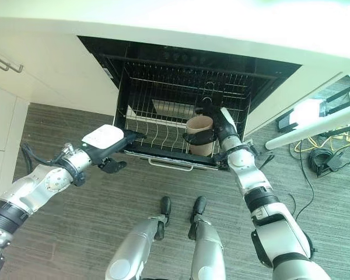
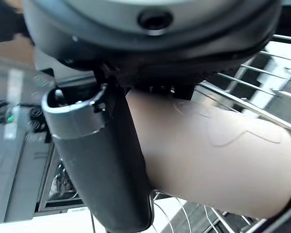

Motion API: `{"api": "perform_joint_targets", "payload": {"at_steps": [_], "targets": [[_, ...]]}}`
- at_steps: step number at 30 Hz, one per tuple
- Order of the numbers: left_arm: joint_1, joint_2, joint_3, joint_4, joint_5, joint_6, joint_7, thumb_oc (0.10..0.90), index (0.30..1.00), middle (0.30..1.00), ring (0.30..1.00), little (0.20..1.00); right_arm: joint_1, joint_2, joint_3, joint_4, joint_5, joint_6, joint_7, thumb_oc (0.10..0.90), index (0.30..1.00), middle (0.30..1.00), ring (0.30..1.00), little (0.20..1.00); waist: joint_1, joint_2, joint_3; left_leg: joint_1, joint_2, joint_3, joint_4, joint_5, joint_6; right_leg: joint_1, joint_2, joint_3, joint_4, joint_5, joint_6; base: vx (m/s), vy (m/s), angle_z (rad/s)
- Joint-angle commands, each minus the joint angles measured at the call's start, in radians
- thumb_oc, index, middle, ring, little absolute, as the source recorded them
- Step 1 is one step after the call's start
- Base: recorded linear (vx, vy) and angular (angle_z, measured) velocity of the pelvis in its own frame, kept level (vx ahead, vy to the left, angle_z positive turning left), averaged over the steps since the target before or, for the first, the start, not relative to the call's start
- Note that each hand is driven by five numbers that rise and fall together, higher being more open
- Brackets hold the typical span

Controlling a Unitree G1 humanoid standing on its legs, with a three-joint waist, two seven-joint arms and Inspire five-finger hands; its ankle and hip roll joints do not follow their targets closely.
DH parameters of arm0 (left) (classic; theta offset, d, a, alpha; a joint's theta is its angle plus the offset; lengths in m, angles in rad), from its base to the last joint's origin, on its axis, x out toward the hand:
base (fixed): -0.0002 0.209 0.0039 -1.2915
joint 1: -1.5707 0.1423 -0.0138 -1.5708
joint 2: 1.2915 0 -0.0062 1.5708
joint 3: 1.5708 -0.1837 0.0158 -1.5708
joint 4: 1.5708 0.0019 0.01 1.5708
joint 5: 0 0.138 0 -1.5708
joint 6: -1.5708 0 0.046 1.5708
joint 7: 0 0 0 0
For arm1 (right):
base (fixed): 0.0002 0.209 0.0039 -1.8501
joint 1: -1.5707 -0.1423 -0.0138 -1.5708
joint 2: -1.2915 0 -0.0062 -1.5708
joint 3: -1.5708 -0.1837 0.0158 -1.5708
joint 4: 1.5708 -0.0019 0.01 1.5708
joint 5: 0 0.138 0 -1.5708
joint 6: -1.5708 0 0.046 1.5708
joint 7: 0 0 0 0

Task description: Place the dishes in the dishwasher.

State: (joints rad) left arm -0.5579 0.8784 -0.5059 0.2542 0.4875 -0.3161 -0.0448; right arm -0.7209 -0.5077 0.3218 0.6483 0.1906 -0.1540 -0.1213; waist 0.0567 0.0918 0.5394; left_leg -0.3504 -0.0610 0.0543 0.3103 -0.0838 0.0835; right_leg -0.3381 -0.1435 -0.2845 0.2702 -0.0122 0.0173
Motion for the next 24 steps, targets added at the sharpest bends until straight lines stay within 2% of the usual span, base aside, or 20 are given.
{"api": "perform_joint_targets", "payload": {"at_steps": [1,5,8,11,14,18,19,24], "targets": [[-0.015,-0.046,0.100,-0.123,-0.005,0.006,0.088,0.800,0.900,0.900,0.900,0.900,-0.003,-0.105,-0.078,-0.070,-0.122,-0.124,-0.173,0.800,0.900,0.900,0.900,0.900,-0.023,0.065,-0.019,-0.027,0.100,0.031,-0.010,-0.045,-0.082,0.000,-0.015,0.070,0.030,-0.093,0.070,0.01,0.081,-0.03],[0.023,-0.054,0.114,-0.136,-0.009,0.013,0.107,0.800,0.900,0.900,0.900,0.900,0.046,-0.123,-0.101,-0.160,-0.212,-0.180,-0.256,0.800,0.900,0.900,0.900,0.900,-0.038,0.083,-0.019,-0.018,0.097,0.038,-0.010,-0.051,-0.082,0.003,-0.021,0.076,0.030,-0.098,0.072,0.01,0.074,-0.07],[0.033,-0.057,0.118,-0.137,-0.017,0.010,0.110,0.800,0.900,0.900,0.900,0.900,0.072,-0.135,-0.112,-0.185,-0.236,-0.181,-0.252,0.800,0.900,0.900,0.900,0.900,-0.046,0.093,-0.019,-0.015,0.096,0.043,-0.010,-0.053,-0.082,0.003,-0.025,0.078,0.030,-0.099,0.073,0.00,0.057,-0.04],[0.049,-0.054,0.127,-0.144,-0.023,0.001,0.113,0.800,0.900,0.900,0.900,0.900,0.094,-0.133,-0.117,-0.181,-0.208,-0.162,-0.249,0.800,0.900,0.900,0.900,0.900,-0.050,0.100,-0.019,-0.010,0.097,0.049,-0.010,-0.056,-0.084,0.004,-0.030,0.078,0.030,-0.101,0.075,0.00,0.023,-0.03],[0.057,-0.059,0.128,-0.150,-0.023,0.005,0.117,0.800,0.900,0.900,0.900,0.900,0.110,-0.127,-0.124,-0.163,-0.198,-0.170,-0.259,0.800,0.900,0.900,0.900,0.900,-0.053,0.104,-0.019,-0.007,0.098,0.053,-0.010,-0.059,-0.085,0.005,-0.032,0.080,0.030,-0.103,0.075,0.00,0.000,0.00],[0.067,-0.059,0.129,-0.153,-0.025,0.003,0.117,0.800,0.900,0.900,0.900,0.900,0.129,-0.112,-0.136,-0.141,-0.113,-0.167,-0.206,0.800,0.900,0.900,0.900,0.900,-0.054,0.108,-0.019,-0.006,0.098,0.053,-0.010,-0.060,-0.082,0.005,-0.033,0.080,0.030,-0.102,0.074,0.00,0.000,0.00],[0.077,-0.063,0.131,-0.155,-0.018,0.001,0.122,0.800,0.900,0.900,0.900,0.900,0.135,-0.100,-0.145,-0.137,-0.051,-0.189,-0.165,0.800,0.900,0.900,0.900,0.900,-0.053,0.110,-0.019,-0.004,0.099,0.054,-0.010,-0.060,-0.083,0.006,-0.034,0.080,0.030,-0.102,0.074,0.00,0.000,0.00],[0.091,-0.066,0.145,-0.165,-0.018,0.006,0.116,0.800,0.900,0.900,0.900,0.900,0.154,-0.083,-0.168,-0.184,-0.022,-0.232,-0.170,0.800,0.900,0.900,0.900,0.900,-0.058,0.112,-0.019,-0.004,0.100,0.056,-0.010,-0.060,-0.081,0.003,-0.034,0.083,0.030,-0.100,0.075,0.00,0.000,0.00]]}}
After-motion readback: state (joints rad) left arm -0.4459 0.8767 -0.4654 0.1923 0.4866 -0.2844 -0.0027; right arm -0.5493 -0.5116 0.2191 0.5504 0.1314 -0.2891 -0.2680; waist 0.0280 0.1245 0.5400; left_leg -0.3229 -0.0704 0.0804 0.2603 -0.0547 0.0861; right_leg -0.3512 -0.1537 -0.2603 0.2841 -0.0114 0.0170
